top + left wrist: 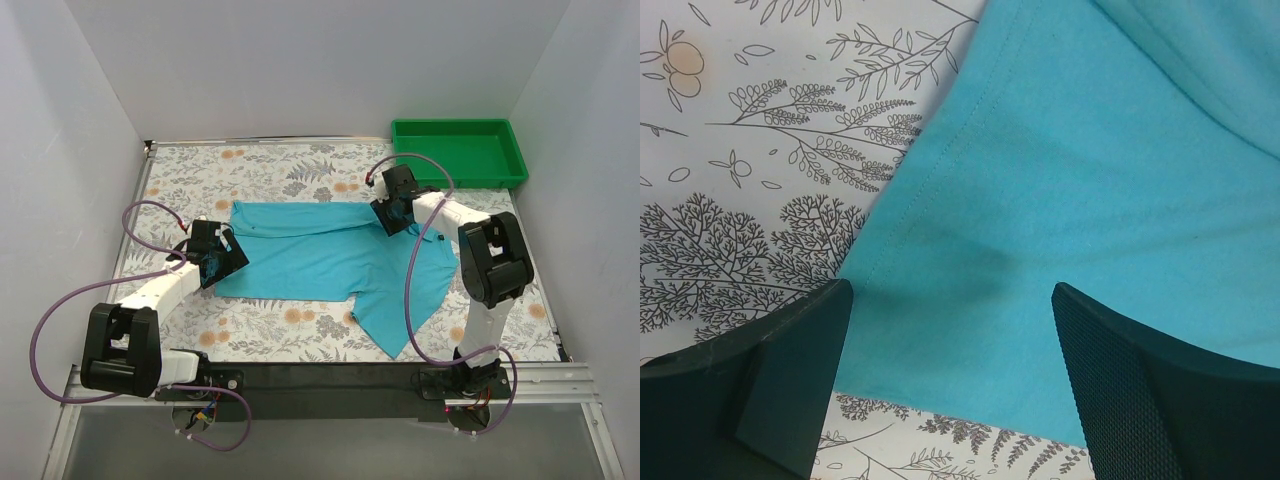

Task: Fold and stack the t-shirts
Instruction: Fold the tshirt

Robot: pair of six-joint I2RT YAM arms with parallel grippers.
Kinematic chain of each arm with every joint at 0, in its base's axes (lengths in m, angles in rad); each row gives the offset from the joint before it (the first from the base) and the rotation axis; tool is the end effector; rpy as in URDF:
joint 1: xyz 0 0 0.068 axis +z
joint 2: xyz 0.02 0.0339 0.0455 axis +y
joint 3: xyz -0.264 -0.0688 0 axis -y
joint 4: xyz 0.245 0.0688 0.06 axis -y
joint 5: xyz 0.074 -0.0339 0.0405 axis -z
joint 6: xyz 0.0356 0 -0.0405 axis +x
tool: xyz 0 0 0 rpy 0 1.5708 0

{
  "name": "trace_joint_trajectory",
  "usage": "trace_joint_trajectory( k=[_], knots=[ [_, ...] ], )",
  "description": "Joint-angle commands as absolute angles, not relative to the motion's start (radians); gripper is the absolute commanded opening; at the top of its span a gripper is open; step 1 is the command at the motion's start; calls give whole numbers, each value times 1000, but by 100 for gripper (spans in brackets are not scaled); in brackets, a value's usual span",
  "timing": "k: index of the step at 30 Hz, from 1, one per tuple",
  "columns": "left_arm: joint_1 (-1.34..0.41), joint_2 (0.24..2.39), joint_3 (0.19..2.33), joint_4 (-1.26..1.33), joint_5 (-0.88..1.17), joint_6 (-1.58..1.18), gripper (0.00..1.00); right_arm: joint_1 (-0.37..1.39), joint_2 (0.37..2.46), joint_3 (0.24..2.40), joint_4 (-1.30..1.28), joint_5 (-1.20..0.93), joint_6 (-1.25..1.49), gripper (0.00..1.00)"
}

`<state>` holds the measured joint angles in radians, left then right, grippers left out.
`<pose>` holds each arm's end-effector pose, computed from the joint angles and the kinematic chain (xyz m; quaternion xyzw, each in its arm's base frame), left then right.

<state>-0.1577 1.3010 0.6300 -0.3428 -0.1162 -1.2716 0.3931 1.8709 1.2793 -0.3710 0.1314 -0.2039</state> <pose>0.2343 -0.0331 0.1698 -0.5209 0.8063 -0.1377 0.2439 0.3688 0.1479 0.1892 -0.2612 0.9157 -0.0341 0.3034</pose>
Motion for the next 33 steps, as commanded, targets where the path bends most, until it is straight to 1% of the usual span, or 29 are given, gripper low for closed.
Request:
trace_joint_trajectory(
  k=[1, 7, 10, 11, 16, 17, 19, 20, 22, 25, 33],
  knots=[
    [-161, 1285, 635, -330, -141, -1262, 75, 399, 1908, 1325, -336, 141, -222, 40],
    [-163, 1293, 635, -333, -143, -1261, 75, 399, 1950, 1358, -336, 179, -233, 40],
    [-163, 1295, 637, -333, -143, -1261, 75, 399, 1956, 1365, -336, 213, -244, 37],
    [-163, 1298, 637, -333, -143, -1261, 75, 400, 1956, 1367, -336, 219, -247, 32],
    [-161, 1299, 637, -334, -143, -1261, 75, 400, 1948, 1359, -336, 230, -252, 21],
    [-163, 1302, 637, -334, -143, -1261, 75, 400, 1944, 1358, -336, 230, -253, 17],
    [-161, 1302, 638, -334, -141, -1261, 75, 399, 1937, 1348, -336, 230, -256, 12],
    [-161, 1301, 640, -334, -141, -1261, 75, 400, 1928, 1345, -336, 229, -256, 7],
    [-163, 1301, 638, -334, -141, -1259, 75, 402, 1914, 1336, -342, 215, -253, 3],
    [-163, 1298, 637, -336, -144, -1258, 75, 405, 1885, 1350, -389, 196, -221, 1],
    [-163, 1299, 641, -336, -144, -1255, 75, 413, 1845, 1394, -612, 166, -111, 1]
  ],
)
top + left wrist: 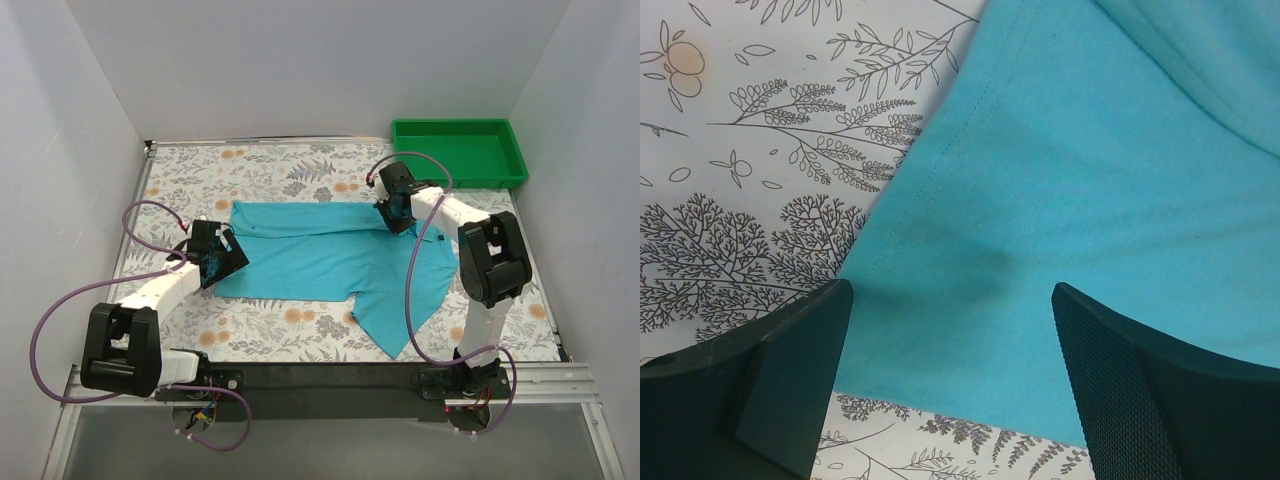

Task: Fold and stack the t-shirts
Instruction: Fold the tshirt

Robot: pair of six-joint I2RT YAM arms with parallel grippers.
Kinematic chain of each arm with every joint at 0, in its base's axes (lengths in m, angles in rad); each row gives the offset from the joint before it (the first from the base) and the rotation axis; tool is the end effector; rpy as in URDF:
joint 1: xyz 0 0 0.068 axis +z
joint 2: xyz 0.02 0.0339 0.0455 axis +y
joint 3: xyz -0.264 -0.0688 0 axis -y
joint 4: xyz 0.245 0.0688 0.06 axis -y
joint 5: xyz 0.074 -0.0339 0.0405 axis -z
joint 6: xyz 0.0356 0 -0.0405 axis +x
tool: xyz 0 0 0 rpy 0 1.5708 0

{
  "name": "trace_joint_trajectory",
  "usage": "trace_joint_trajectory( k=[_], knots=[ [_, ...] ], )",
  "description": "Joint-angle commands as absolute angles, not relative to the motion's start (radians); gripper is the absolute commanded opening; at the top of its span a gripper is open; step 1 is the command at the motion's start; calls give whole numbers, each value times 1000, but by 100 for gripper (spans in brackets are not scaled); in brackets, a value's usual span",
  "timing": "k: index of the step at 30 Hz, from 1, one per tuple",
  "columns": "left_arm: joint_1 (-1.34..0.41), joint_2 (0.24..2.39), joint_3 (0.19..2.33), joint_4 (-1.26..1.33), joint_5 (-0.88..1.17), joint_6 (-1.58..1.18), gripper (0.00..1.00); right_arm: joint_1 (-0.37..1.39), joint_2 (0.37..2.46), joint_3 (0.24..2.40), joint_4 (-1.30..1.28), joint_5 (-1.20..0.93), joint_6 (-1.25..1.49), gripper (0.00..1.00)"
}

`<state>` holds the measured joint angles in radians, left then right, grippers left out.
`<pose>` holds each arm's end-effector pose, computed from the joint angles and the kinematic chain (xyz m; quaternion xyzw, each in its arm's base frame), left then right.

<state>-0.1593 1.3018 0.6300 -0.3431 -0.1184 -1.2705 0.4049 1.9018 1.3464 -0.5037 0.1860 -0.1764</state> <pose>0.2343 -0.0334 0.1696 -0.5201 0.8070 -0.1366 0.2441 0.3693 0.1511 0.1899 -0.2535 0.9296 -0.0605 0.2606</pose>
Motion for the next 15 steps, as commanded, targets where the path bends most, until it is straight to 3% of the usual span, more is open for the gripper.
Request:
trace_joint_trajectory(
  k=[1, 15],
  knots=[
    [-163, 1299, 640, -336, -143, -1255, 75, 414, 1844, 1396, -627, 158, -100, 1],
    [-163, 1298, 640, -336, -135, -1255, 75, 419, 1914, 1514, -848, 43, 55, 5]
  ],
)
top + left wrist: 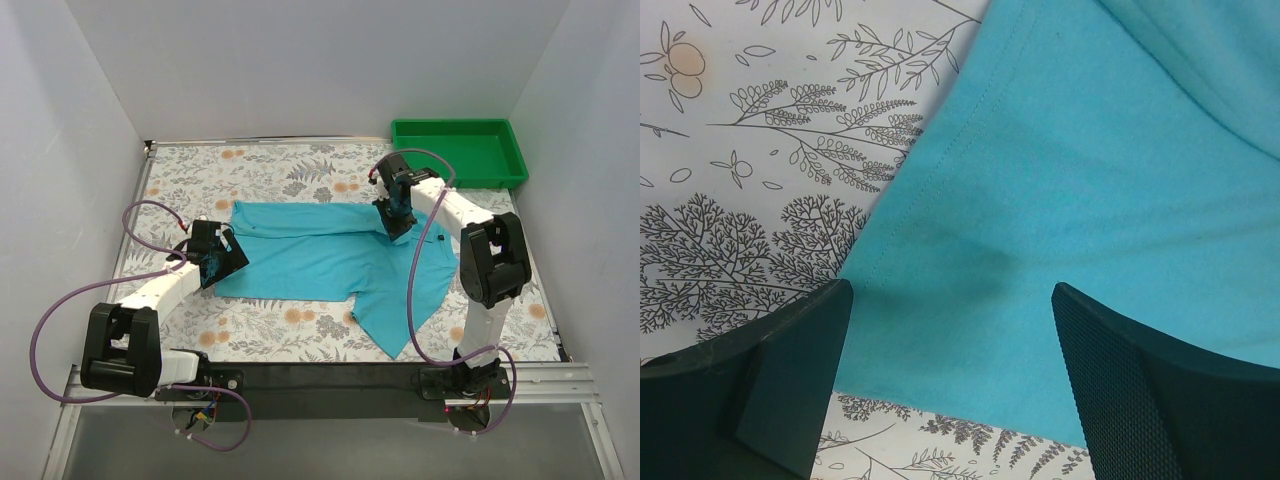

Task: Fold and stack the t-shirts
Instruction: Fold the tshirt

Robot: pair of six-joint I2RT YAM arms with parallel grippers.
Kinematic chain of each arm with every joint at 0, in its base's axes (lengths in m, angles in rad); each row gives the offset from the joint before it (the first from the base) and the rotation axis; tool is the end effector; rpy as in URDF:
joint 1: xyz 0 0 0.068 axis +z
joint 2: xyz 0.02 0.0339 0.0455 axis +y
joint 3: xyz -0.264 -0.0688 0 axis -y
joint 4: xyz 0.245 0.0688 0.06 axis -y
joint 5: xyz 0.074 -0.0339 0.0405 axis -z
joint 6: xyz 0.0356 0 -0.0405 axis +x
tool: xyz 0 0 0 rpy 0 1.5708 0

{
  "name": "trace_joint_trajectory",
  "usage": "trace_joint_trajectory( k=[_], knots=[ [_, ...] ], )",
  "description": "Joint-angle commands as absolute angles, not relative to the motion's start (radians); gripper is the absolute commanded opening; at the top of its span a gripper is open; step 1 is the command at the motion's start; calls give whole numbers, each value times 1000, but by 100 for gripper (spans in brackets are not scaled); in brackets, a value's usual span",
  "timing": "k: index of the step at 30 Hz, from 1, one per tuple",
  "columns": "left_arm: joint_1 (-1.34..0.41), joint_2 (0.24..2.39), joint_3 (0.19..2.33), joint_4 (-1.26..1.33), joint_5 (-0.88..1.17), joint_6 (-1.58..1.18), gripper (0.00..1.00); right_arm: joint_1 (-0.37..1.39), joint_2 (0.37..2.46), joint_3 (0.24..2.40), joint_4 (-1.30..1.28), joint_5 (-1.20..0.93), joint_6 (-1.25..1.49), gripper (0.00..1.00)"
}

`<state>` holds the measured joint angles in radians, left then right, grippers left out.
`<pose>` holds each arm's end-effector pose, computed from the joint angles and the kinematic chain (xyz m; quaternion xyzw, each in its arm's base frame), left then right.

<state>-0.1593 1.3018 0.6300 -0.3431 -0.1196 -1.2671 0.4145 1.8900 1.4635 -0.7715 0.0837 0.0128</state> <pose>0.2343 -0.0333 0.1696 -0.5189 0.8078 -0.1357 0.2447 0.3587 0.1546 0.2155 -0.1883 0.9636 -0.0009 0.1897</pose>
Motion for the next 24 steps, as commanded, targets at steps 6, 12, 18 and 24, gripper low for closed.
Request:
trace_joint_trajectory(
  k=[6, 12, 18, 24],
  knots=[
    [-163, 1298, 641, -336, -127, -1255, 75, 422, 1965, 1552, -868, -50, 26, 19],
    [-163, 1286, 649, -339, -94, -1246, 75, 402, 1907, 1548, -838, -61, 5, 38],
    [-187, 1258, 742, -379, -6, -1256, 75, 235, 1747, 1415, -663, -139, 40, 42],
    [-236, 1272, 811, -396, 37, -1289, 75, 11, 1651, 1165, -384, -313, 167, 28]
  ],
)
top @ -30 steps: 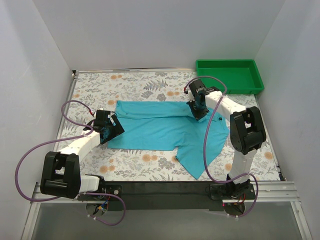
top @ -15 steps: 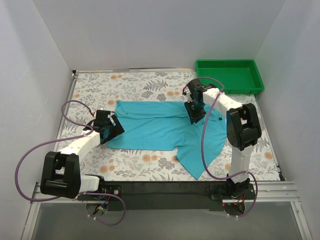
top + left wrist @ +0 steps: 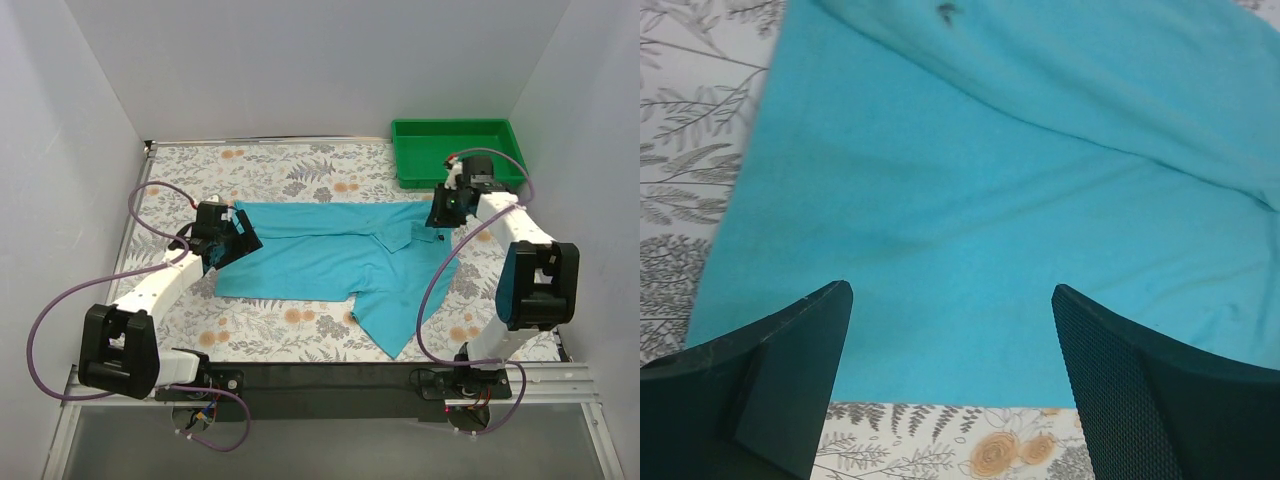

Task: Fold and stack the t-shirts
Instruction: Fold the tshirt

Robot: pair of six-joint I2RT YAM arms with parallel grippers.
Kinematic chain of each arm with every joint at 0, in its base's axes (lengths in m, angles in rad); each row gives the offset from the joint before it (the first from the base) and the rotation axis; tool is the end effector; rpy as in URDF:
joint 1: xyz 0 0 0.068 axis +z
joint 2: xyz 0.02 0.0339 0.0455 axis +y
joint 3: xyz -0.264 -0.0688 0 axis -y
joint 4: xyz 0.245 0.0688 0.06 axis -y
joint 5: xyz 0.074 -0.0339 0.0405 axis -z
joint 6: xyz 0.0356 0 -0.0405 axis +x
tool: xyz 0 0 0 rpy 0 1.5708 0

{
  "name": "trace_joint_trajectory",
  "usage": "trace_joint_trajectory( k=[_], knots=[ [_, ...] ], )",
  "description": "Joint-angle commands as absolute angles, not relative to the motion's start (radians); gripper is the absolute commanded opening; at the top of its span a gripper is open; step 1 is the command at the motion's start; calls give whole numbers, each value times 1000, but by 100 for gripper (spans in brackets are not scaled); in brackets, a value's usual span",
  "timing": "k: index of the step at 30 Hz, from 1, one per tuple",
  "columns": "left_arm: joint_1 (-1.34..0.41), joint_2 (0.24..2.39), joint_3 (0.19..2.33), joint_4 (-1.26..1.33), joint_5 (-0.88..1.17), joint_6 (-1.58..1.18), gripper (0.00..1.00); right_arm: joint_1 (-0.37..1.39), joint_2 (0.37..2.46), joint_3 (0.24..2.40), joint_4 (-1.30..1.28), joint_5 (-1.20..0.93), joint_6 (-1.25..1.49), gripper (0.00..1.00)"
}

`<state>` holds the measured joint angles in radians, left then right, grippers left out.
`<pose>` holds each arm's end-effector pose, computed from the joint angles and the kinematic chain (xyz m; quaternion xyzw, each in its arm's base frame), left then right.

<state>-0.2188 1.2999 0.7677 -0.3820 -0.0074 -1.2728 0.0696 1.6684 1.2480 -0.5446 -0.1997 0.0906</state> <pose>0.2517 -0.0557 0.2084 -0.4771 0.8176 -0.2162 0.2392 0.3545 0.0318 0.2415 -0.0198 0.9500 0.1186 0.2882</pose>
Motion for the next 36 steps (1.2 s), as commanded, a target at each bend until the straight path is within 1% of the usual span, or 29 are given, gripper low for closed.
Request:
trace_joint_trajectory(
  k=[1, 7, 10, 19, 30, 36],
  knots=[
    [-238, 1272, 811, -399, 41, -1289, 75, -20, 1648, 1145, -353, -324, 176, 27],
    [-239, 1243, 798, -426, 18, -1269, 75, -103, 1686, 1048, -207, -357, 187, 27],
    [-239, 1223, 785, -440, 12, -1258, 75, -127, 1707, 1023, -166, -365, 172, 32],
    [-239, 1193, 735, -446, 12, -1261, 75, -147, 1779, 1015, -123, -397, 153, 33],
    [-239, 1198, 732, -448, 14, -1262, 75, -147, 1816, 1012, -103, -486, 141, 31],
    [-239, 1198, 729, -446, 12, -1261, 75, -147, 1829, 996, -101, -480, 143, 30]
  ],
)
